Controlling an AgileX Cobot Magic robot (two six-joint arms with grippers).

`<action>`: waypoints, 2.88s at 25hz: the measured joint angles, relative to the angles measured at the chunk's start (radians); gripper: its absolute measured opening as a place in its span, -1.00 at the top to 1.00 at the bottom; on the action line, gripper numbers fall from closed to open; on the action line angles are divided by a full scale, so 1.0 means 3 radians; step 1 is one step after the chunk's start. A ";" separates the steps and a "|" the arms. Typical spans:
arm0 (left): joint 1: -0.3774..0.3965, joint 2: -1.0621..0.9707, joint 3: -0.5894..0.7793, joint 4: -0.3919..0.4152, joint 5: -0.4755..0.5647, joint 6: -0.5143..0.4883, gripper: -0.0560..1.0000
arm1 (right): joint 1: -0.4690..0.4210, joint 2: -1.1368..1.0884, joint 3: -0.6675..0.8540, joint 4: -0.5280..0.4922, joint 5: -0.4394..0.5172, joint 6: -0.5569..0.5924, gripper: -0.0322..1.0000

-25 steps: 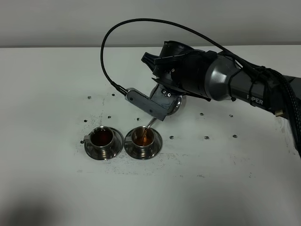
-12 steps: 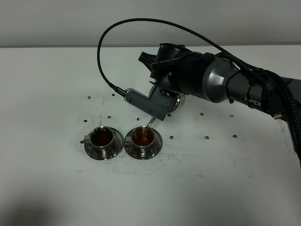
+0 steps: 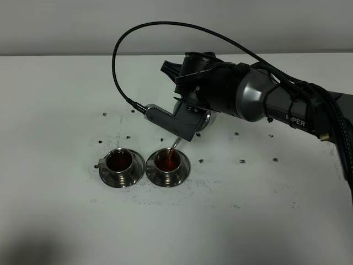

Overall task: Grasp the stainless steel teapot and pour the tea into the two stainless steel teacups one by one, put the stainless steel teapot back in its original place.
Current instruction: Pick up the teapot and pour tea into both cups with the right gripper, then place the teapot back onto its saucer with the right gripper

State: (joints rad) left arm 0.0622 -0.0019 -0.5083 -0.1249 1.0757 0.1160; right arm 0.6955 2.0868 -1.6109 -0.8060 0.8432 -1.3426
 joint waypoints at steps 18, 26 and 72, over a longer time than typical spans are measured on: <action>0.0000 0.0000 0.0000 0.0000 0.0000 0.0000 -0.11 | 0.0010 0.0000 0.0000 -0.0052 -0.0010 0.0030 0.61; 0.0000 0.0000 0.0000 0.0000 0.0000 0.0000 -0.11 | 0.0023 0.0000 0.0000 -0.0074 -0.0017 0.0030 0.61; 0.0000 0.0000 0.0000 0.0000 0.0000 0.0000 -0.11 | -0.0256 -0.1091 0.0790 0.2279 -0.0098 0.0576 0.61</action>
State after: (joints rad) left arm 0.0622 -0.0019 -0.5083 -0.1249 1.0757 0.1160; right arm 0.6186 1.7595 -1.3740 -0.1224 0.8137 -1.1697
